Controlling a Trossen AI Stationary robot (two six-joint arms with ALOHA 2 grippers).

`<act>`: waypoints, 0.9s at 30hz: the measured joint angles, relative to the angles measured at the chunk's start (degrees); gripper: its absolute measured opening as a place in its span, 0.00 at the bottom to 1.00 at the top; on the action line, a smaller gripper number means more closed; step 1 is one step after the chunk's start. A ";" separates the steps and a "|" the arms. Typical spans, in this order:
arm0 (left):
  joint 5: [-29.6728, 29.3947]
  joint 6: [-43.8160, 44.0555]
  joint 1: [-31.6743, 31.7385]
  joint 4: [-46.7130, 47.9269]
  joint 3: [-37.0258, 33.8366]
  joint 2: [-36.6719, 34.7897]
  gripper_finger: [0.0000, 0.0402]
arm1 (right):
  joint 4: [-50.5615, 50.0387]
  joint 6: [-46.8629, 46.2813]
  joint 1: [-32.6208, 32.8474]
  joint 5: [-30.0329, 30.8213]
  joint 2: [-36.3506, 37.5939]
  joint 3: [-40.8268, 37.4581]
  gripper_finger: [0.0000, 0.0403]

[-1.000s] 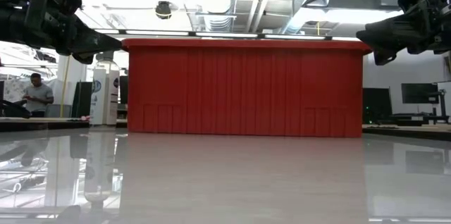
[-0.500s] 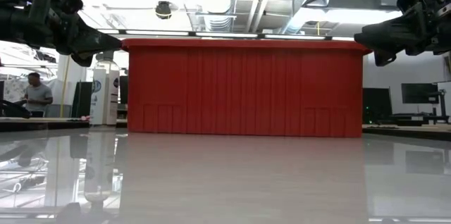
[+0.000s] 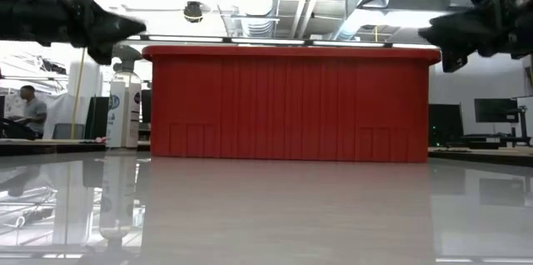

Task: Fold laundry
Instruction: Fold the light blue shorts

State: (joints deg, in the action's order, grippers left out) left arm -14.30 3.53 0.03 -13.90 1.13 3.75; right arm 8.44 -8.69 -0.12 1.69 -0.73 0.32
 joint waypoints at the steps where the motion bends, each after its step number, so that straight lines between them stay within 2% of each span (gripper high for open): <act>1: -0.03 -0.87 0.00 -1.76 0.02 -0.01 0.02 | 1.35 -0.16 -0.01 0.00 0.01 0.14 0.37; 4: -2.05 -3.14 0.04 -5.48 0.13 0.00 0.06 | 2.88 1.31 0.00 1.10 -0.04 1.53 0.37; 8: -8.88 -3.95 0.07 -6.29 3.74 0.02 0.10 | 6.16 4.74 -0.01 4.60 0.07 4.13 0.37; 13: -9.80 -8.50 0.04 -2.82 10.32 3.08 0.16 | 5.51 9.17 -0.02 6.52 0.00 7.03 0.38; 17: -10.45 -13.86 0.07 -0.29 15.90 10.43 0.19 | 5.22 11.96 -0.02 9.04 -0.02 8.17 0.45; 23: -7.92 -23.13 0.06 1.18 24.26 24.33 0.26 | 5.13 13.49 -0.02 10.76 -0.01 10.83 0.58; 27: -14.50 -26.74 0.07 0.83 29.65 31.81 0.29 | 4.99 16.45 -0.02 11.13 0.00 15.69 0.60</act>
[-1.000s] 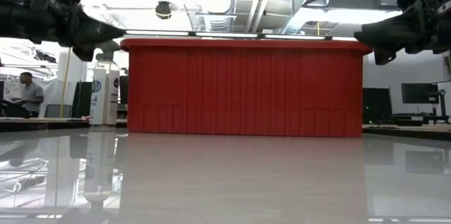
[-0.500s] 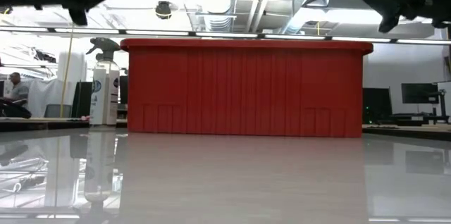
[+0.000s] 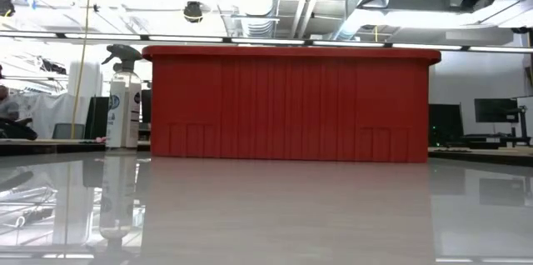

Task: Fold laundry
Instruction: Fold the light blue shorts

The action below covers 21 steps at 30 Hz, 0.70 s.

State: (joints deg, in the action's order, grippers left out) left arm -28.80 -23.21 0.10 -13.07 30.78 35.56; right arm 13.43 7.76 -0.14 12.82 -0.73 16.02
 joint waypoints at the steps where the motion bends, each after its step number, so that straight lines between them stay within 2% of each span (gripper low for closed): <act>1: -1.24 -0.35 0.03 -0.23 1.09 1.29 0.30 | -1.19 0.91 0.00 0.00 0.00 1.62 0.60; 3: -1.58 -2.43 0.04 -1.40 2.58 2.91 0.30 | -6.60 1.76 0.00 0.22 0.00 5.54 0.59; 8: 0.21 -5.44 0.04 -6.86 3.47 3.55 0.30 | -20.38 1.76 0.00 5.96 -1.88 13.34 0.57; 11: -4.56 -9.96 1.49 -10.53 3.55 3.40 0.30 | -22.02 1.78 0.00 6.82 -3.93 14.95 0.56; 14: -8.74 -12.38 4.88 -5.33 6.51 3.73 0.30 | -22.22 1.82 0.00 7.45 -6.26 15.34 0.56; 16: -6.83 -10.39 7.62 1.18 9.38 4.90 0.30 | -22.61 1.79 0.00 9.77 -7.96 15.34 0.56; 21: 3.51 -7.48 14.31 11.56 16.31 11.63 0.30 | -25.11 0.08 0.00 16.37 -12.61 15.34 0.57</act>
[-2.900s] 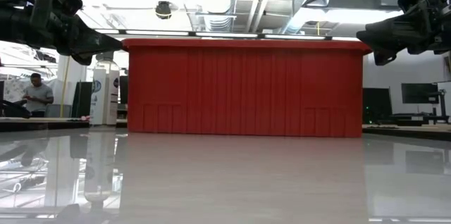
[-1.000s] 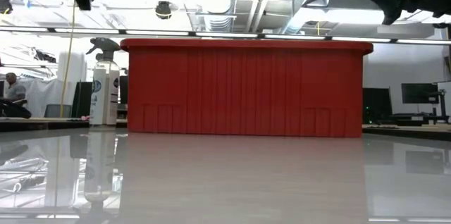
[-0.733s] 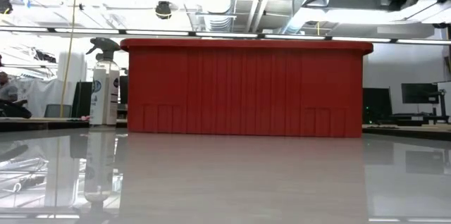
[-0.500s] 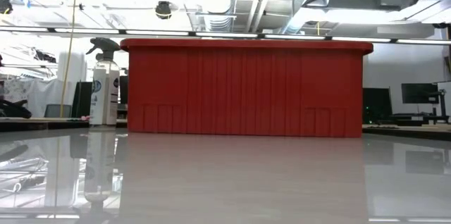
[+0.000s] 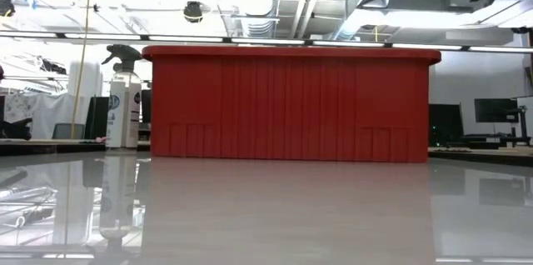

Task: Fold laundry
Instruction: Fold the light blue shorts

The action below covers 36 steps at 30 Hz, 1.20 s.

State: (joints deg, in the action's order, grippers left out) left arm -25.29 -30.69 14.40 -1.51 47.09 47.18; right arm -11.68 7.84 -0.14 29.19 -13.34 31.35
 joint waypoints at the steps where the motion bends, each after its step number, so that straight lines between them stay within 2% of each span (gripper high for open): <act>1: 0.96 0.23 0.96 1.35 1.10 1.50 0.30 | -0.33 -0.32 0.00 0.11 -0.77 0.00 0.58; 8: 8.60 -0.23 5.30 15.51 9.60 11.32 0.35 | -0.33 -0.72 0.00 -0.61 -4.40 0.00 0.60; 14: 6.51 -5.07 6.59 23.16 14.35 17.56 0.43 | -0.72 0.79 0.00 -0.60 -4.26 0.00 0.60; 18: 8.08 -5.59 8.81 27.29 16.38 21.16 0.46 | -1.51 1.05 0.00 -0.60 -4.18 0.00 0.60; 23: 13.27 -6.27 14.39 29.37 18.27 25.59 0.46 | -2.72 1.08 0.00 -0.61 -4.22 0.00 0.60; 30: 23.98 -5.65 22.41 34.73 22.59 29.80 0.46 | -2.93 0.61 0.00 -0.61 -4.24 0.00 0.60; 33: 26.52 -5.10 24.12 39.05 24.48 31.54 0.46 | -3.03 0.63 0.00 -0.61 -4.24 0.00 0.60; 36: 26.59 -6.23 24.40 41.89 24.72 32.99 0.46 | -3.13 0.65 0.00 -0.61 -4.24 0.00 0.60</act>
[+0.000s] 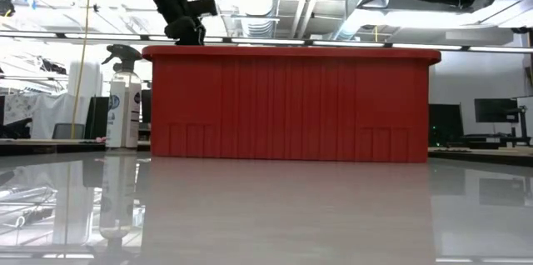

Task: Fold laundry
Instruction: Fold the light blue shorts

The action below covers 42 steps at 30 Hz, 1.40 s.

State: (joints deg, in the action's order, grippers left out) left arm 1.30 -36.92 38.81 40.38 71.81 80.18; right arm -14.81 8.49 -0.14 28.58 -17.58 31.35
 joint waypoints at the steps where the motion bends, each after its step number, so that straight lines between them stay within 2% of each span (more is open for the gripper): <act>1: -0.34 -0.19 0.00 0.54 0.00 0.61 0.46 | -0.02 0.00 0.00 0.00 0.00 0.00 0.60; 5: -2.36 0.50 -0.15 0.89 0.18 3.07 0.46 | -0.13 0.00 0.00 0.00 0.00 0.00 0.60; 10: -9.16 0.42 -0.23 0.73 -0.02 5.10 0.41 | -0.24 0.15 0.00 0.18 0.00 0.00 0.59; 13: -9.61 1.03 -0.40 0.32 0.04 4.90 0.29 | -0.24 0.33 0.00 1.98 0.00 0.00 0.58; 16: -9.62 1.25 -0.68 -0.70 0.04 4.95 0.09 | -0.25 0.89 0.00 3.46 0.00 0.00 0.56; 18: -9.64 1.70 -0.69 -2.49 0.04 4.93 0.03 | -0.24 1.01 0.00 3.78 0.00 0.00 0.54; 25: -13.93 3.61 -2.32 -9.60 0.26 3.70 0.00 | -0.96 0.99 0.00 4.51 0.00 0.00 0.50; 31: -14.47 5.19 -4.45 -10.30 6.26 0.81 0.00 | -1.37 0.59 0.00 4.50 0.00 0.00 0.47; 36: -12.12 8.22 -7.69 -10.12 13.60 -2.60 0.00 | -1.49 0.57 0.02 4.50 0.02 0.00 0.47; 42: -5.32 13.09 -13.91 -9.86 21.92 -6.25 0.00 | -1.49 0.53 0.00 4.50 0.01 0.00 0.47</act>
State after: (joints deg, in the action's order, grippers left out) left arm -4.02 -23.82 24.90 30.52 93.73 73.93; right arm -16.29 9.02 -0.13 33.08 -17.57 31.35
